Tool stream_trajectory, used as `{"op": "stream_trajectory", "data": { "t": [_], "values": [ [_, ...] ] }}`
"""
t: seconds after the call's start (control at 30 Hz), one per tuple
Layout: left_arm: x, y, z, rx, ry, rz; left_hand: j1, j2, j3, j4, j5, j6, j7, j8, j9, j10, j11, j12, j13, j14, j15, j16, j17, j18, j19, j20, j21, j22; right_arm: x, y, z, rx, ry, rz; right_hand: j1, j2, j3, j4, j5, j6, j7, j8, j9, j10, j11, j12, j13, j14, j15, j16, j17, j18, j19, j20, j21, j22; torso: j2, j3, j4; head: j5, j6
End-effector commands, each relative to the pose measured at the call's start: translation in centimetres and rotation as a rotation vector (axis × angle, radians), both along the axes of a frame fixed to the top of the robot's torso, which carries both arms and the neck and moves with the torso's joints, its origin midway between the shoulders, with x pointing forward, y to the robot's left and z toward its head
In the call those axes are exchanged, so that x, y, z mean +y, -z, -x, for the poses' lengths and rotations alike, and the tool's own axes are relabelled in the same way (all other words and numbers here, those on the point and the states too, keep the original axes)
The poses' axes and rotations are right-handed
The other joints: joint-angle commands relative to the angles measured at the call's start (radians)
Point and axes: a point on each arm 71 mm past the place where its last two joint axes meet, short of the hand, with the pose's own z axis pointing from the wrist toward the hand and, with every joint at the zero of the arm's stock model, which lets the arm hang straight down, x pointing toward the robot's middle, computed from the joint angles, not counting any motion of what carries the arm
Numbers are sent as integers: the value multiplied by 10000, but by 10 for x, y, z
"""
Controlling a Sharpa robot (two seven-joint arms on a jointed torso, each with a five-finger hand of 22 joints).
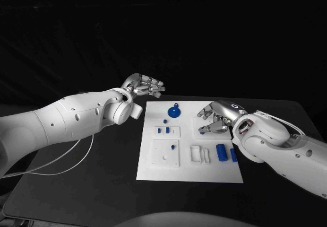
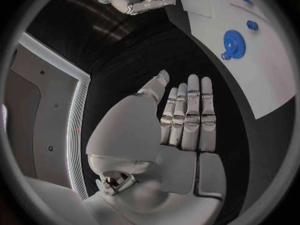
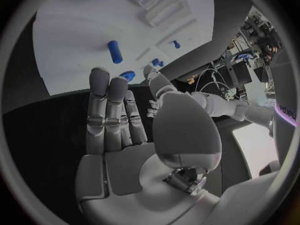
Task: Assemble the parts on the task board
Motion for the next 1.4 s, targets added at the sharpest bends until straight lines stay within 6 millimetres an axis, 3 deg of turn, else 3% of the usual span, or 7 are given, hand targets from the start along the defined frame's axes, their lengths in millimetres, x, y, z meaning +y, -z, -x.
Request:
{"op": "stream_trajectory", "data": {
  "t": [0.03,0.27,0.53,0.67,1.03,1.1,1.4],
  "values": [
    [-2,-2,0,-65,163,132,-11,97,-65,14,-41,-34,38,-9,-2,-90,-11,-21,-4,-49,1,-31,-8,-173,6,50,36,-9,-2,8,-3,483,-71,723,125,-26,-102,112,-41,-66,45,-28,-16,-55,1,51,10,-18,74,69,-31,337,359,43,-65,-32,7,-3,5,-2,-10],
    [-2,-2,0,-56,164,132,-9,115,-69,26,-42,-32,37,-10,-2,-89,-12,-21,-4,-45,0,-28,-5,-172,12,48,40,-33,-4,16,-8,587,-6,932,173,123,23,102,-98,78,148,-28,-16,128,-45,49,6,1,41,92,-51,314,383,16,57,26,5,1,1,6,-27],
    [-3,-2,0,-42,167,130,-15,127,-73,39,-40,-32,36,-10,-2,-88,-13,-20,-4,-45,0,-28,-3,-172,17,48,42,-47,0,22,-9,640,-122,1023,-119,274,902,-245,-468,502,265,-33,-18,554,-171,37,-17,37,-65,122,-47,203,400,-83,332,121,-1,4,0,29,-53],
    [-3,-2,0,-35,163,127,-19,141,-70,49,-38,-28,35,-9,-2,-89,-13,-21,-4,-45,0,-28,-3,-172,20,48,43,-51,2,25,-8,694,-208,1049,-371,272,1839,-415,-734,829,398,-42,-21,987,-282,21,-37,56,-139,139,-16,92,408,-162,583,226,1,5,-5,31,-61],
    [-3,-2,0,-15,182,128,-35,171,-66,82,-35,-13,29,-8,-1,-80,-18,-19,-4,-39,-3,-25,2,-172,26,47,46,-60,5,31,-7,757,-285,1208,-459,471,3191,-481,-1368,1496,563,-2,5,1706,-506,52,-19,98,-268,184,66,-58,426,-292,924,360,0,6,-4,30,-95],
    [-3,-1,0,-15,179,127,-35,171,-66,82,-35,-13,29,-8,-1,-80,-18,-19,-4,-39,-3,-25,2,-172,26,47,46,-60,5,31,-7,740,-278,1226,-487,454,3367,-494,-1373,1603,575,-25,-4,1784,-518,36,-25,98,-280,199,85,-83,422,-314,958,376,0,6,-4,30,-95],
    [-3,-1,0,-11,187,129,-35,171,-66,82,-35,-13,29,-8,-1,-80,-18,-19,-4,-39,-3,-25,2,-172,26,47,46,-60,6,32,-8,242,-141,1323,-117,783,4083,-764,-1388,2214,578,-13,34,2336,-672,62,25,84,-392,227,157,-198,422,-432,1190,521,-1,4,-7,22,-119]
  ]
}}
